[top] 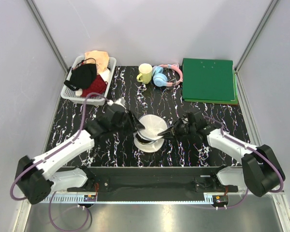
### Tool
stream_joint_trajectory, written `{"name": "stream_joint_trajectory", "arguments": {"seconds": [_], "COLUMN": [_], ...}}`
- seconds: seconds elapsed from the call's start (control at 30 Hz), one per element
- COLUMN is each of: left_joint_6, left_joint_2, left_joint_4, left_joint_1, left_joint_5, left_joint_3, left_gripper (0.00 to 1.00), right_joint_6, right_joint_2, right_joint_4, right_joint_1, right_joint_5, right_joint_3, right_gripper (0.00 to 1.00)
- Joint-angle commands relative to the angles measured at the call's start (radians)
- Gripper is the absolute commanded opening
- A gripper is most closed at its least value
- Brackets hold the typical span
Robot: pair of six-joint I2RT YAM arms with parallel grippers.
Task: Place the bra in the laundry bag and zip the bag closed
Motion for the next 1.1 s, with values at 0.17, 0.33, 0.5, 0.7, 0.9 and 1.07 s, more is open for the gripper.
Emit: {"name": "stream_joint_trajectory", "arguments": {"seconds": [0.17, 0.33, 0.5, 0.7, 0.9, 1.07], "left_joint_6": [0.176, 0.174, 0.196, 0.196, 0.176, 0.134], "left_joint_2": [-0.242, -0.178, 0.051, 0.207, 0.276, 0.326], "left_joint_4": [-0.293, -0.248, -0.237, -0.251, -0.262, -0.303], "left_joint_1": [-0.164, -0.368, -0.437, -0.486, -0.486, -0.490], "left_joint_5": [-0.356, -0.439, -0.463, -0.561, -0.624, -0.675], "left_joint_3": [0.141, 0.135, 0.248, 0.354, 0.396, 0.419], "left_gripper": [0.45, 0.29, 0.33, 0.42, 0.45, 0.31], "right_joint_6": [0.040, 0.084, 0.138, 0.245, 0.316, 0.389], "right_joint_2": [0.050, 0.075, 0.066, 0.021, 0.016, -0.005], "right_joint_4": [-0.128, -0.153, -0.171, -0.233, -0.243, -0.245], "right_joint_1": [0.029, 0.046, 0.055, 0.069, 0.078, 0.083], "right_joint_5": [0.025, 0.059, 0.085, 0.146, 0.155, 0.172], "right_joint_3": [0.165, 0.208, 0.208, 0.210, 0.217, 0.208], "right_gripper": [0.06, 0.06, 0.05, 0.04, 0.03, 0.00]}}
